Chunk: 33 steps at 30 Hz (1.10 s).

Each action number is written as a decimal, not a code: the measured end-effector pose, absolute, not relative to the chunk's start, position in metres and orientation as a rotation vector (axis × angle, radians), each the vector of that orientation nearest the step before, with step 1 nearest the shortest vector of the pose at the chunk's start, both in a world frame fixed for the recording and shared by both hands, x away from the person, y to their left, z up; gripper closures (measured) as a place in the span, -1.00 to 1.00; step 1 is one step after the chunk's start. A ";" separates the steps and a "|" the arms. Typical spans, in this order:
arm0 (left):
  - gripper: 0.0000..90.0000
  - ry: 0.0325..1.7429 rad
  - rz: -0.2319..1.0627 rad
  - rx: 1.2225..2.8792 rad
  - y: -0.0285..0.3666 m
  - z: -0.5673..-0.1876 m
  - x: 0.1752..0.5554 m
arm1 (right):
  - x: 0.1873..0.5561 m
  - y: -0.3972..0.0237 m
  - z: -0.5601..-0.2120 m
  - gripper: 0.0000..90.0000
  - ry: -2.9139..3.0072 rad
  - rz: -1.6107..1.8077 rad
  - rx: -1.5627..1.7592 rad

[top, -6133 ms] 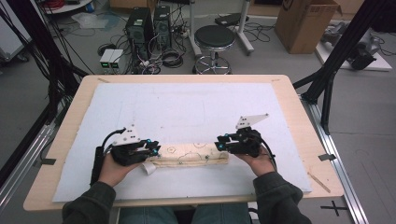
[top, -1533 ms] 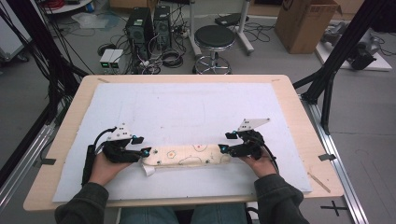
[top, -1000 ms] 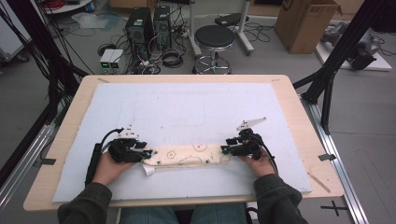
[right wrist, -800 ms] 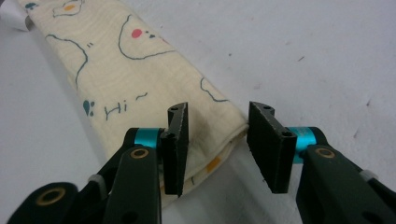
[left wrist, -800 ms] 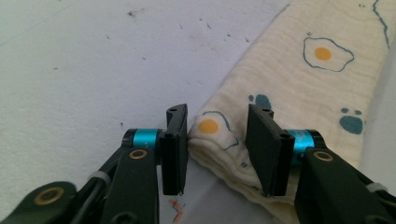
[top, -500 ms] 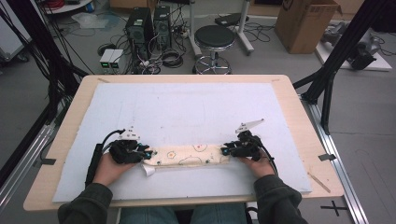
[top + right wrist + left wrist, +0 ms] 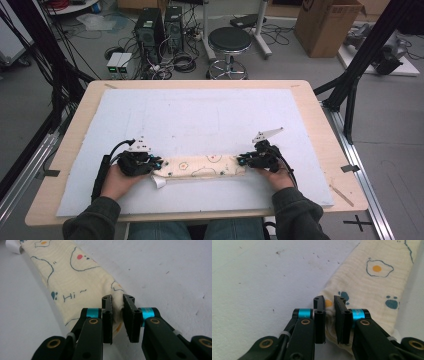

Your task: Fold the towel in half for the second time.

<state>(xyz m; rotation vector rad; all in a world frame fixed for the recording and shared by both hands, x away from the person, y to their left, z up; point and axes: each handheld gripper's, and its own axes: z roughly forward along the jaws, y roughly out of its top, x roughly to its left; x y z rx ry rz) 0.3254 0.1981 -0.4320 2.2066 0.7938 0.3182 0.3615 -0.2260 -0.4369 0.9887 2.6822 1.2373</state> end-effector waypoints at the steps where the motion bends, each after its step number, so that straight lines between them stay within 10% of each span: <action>1: 0.77 0.793 0.327 2.200 0.198 -0.431 0.325 | 0.362 -0.226 -0.436 0.75 2.682 1.234 0.984; 33: 0.76 0.989 0.440 2.024 0.201 -0.422 0.383 | 0.417 -0.217 -0.417 0.75 2.533 1.179 1.082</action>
